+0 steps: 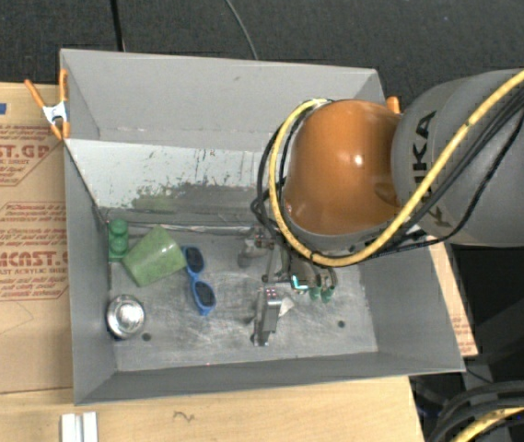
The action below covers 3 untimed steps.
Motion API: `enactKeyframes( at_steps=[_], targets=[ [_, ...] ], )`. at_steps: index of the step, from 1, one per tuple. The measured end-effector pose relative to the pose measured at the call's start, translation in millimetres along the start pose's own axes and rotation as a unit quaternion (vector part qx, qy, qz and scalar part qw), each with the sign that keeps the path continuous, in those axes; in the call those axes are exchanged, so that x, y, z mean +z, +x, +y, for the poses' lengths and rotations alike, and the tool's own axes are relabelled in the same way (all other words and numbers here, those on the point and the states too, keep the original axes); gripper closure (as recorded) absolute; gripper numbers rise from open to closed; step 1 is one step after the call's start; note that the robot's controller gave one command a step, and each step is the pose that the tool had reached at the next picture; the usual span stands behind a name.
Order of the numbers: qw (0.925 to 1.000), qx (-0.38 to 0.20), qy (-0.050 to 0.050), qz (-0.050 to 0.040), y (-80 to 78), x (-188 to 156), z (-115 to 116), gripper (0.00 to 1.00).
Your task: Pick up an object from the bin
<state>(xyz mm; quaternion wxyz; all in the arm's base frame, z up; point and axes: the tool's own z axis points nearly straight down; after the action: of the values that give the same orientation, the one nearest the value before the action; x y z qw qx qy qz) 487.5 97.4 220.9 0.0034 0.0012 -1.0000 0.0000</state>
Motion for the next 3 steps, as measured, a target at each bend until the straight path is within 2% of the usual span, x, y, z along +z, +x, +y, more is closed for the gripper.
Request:
enactKeyframes(
  at_steps=[1,2,3],
  targets=[
    [0.9997,-0.026,0.0,-0.0008,-39.0,141,-7,0.0],
    [0.9999,0.016,-0.001,-0.0057,-57.9,149,34,0.0],
    [0.9998,0.017,-0.002,-0.0109,-60.8,146,33,1.0]
  ],
)
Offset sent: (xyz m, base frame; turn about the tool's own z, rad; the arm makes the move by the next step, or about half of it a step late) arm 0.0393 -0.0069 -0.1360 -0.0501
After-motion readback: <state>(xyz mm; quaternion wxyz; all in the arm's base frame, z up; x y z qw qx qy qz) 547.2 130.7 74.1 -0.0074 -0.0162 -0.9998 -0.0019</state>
